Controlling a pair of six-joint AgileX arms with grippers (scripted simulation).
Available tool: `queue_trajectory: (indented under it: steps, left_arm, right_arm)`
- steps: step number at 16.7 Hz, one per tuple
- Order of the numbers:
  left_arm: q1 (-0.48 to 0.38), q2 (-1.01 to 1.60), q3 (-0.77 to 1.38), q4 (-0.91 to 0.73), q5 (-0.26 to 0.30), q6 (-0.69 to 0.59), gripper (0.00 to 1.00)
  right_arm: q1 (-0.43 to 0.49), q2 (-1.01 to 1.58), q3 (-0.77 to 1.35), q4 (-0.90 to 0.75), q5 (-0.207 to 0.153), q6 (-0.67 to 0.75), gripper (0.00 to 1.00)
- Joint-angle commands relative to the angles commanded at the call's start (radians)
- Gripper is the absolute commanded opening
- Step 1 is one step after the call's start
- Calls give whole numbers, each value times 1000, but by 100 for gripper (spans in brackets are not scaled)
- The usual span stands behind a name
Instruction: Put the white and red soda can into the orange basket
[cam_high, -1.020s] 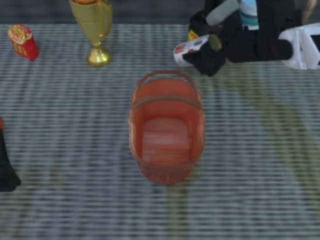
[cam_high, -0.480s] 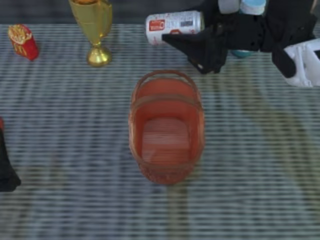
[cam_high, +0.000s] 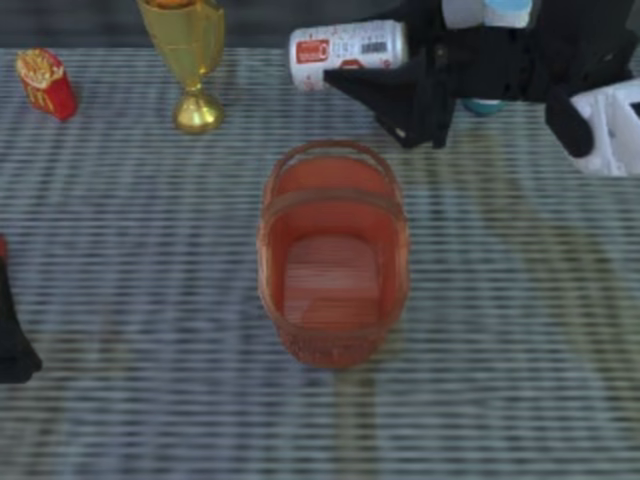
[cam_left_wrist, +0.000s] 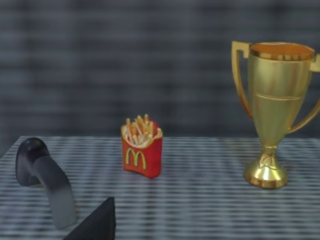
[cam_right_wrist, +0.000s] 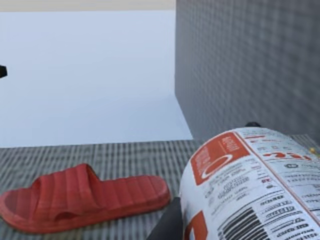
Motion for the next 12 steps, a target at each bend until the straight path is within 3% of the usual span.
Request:
queue_trajectory:
  steps: [8,12]
  left_arm:
    - [0,0,0,0,0,0,100]
    - [0,0,0,0,0,0,100]
  right_arm:
    - [9,219,-64,285,2,-5,0]
    - [10,242,-73,311,4,-6,0]
